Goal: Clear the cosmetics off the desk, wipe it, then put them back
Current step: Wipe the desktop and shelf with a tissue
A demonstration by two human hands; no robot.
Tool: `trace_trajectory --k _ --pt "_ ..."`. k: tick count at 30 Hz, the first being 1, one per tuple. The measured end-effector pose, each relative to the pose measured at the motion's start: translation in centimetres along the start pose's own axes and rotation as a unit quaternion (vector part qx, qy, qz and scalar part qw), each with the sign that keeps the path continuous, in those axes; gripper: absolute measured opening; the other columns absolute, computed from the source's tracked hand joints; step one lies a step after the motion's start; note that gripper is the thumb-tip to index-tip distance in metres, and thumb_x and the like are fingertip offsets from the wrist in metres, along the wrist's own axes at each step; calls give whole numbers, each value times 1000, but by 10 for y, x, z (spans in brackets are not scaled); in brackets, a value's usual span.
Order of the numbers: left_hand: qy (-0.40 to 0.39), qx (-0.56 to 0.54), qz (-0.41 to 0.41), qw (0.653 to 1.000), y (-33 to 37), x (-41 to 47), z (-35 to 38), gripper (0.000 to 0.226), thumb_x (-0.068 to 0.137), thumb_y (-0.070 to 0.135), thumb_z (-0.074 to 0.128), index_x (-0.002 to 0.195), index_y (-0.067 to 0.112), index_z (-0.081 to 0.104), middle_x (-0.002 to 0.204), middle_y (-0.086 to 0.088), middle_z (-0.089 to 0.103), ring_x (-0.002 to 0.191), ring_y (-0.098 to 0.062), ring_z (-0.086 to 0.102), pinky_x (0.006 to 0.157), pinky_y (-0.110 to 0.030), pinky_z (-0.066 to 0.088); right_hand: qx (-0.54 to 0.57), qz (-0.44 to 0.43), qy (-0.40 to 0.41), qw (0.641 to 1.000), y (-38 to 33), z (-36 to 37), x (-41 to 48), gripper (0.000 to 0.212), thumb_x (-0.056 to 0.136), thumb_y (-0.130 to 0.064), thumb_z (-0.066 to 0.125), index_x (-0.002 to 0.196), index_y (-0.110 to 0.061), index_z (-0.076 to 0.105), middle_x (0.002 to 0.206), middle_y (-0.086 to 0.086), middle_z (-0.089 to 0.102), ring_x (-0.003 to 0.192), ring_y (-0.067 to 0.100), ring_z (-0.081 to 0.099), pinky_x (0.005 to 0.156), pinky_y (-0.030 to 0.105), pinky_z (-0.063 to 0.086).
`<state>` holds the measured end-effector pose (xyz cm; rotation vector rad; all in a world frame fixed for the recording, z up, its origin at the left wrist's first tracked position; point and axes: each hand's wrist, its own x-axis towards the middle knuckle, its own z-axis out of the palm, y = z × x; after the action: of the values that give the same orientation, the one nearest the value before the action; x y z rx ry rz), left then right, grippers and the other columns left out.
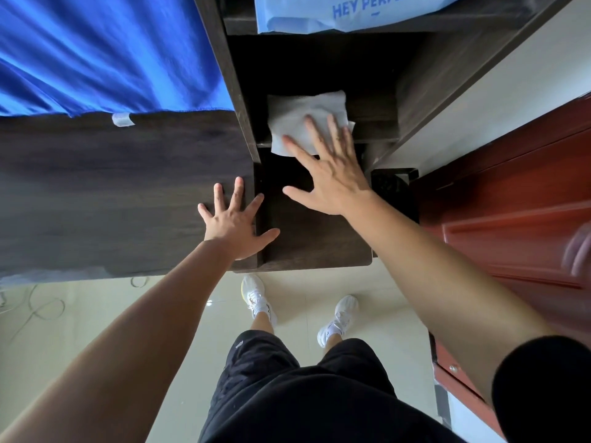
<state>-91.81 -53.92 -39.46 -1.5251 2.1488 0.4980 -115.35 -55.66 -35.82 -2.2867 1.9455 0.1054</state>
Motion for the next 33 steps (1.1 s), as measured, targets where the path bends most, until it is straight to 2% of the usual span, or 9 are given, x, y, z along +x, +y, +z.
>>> trace_trajectory --k 3,5,7,9,15,20,23,28,33 --pt "-2 1 3 1000 -1 1 0 94 70 94 18 152 49 2 162 5 -25 148 -41 -17 111 -72 9 27 104 10 994 37 -9 9 93 78 -93 26 157 -45 11 169 8 0 150 50 -7 119 64 -4" --pt "0 1 5 1000 -2 1 1 93 71 94 19 152 49 2 162 5 -25 148 -41 -18 111 -72 8 68 168 6 983 60 -20 23 109 65 -103 25 157 -46 12 168 10 0 148 54 -7 119 62 -4" --pt "5 3 7 1000 -2 1 1 92 73 93 20 152 49 3 162 4 -24 148 -41 -18 112 -72 8 82 197 -18 977 68 -29 37 121 54 -109 23 157 -47 8 168 11 -6 147 54 -10 119 62 -6" --pt "8 3 6 1000 -1 0 3 92 73 93 20 152 49 2 162 4 -25 148 -41 -18 112 -73 7 92 211 -35 972 58 -31 47 120 54 -109 15 157 -48 4 168 10 -11 147 53 -15 117 64 -11" --pt "4 8 2 1000 -1 0 3 93 72 93 21 152 50 0 161 4 -26 148 -41 -19 112 -73 7 71 103 -29 992 0 -16 15 105 72 -100 12 158 -42 3 168 7 -12 147 49 -20 118 65 -10" --pt "-18 6 2 1000 1 -2 -6 91 75 91 27 153 50 2 162 4 -25 148 -40 -19 112 -71 9 49 72 -48 995 13 -18 -5 96 84 -89 16 160 -34 0 168 5 -10 150 42 -18 122 54 -8" --pt "-35 -7 8 999 -1 -4 -12 88 77 89 29 152 50 4 162 6 -24 148 -39 -19 113 -69 10 64 77 -29 995 13 -20 -14 92 92 -79 25 161 -22 4 169 6 -3 154 33 -10 124 46 -1" --pt "-16 -5 34 999 -2 -14 -11 84 85 82 28 156 41 8 165 2 -13 150 -40 -11 116 -65 13 83 124 -13 989 12 -22 -43 88 96 -72 29 160 -13 15 169 4 8 155 22 5 120 41 24" --pt "1 86 134 987 32 -10 -3 85 88 79 24 157 36 2 165 -2 -16 150 -41 -10 115 -67 9 123 210 6 970 32 -15 -120 83 96 -68 36 157 -13 24 167 5 18 153 21 17 114 40 36"
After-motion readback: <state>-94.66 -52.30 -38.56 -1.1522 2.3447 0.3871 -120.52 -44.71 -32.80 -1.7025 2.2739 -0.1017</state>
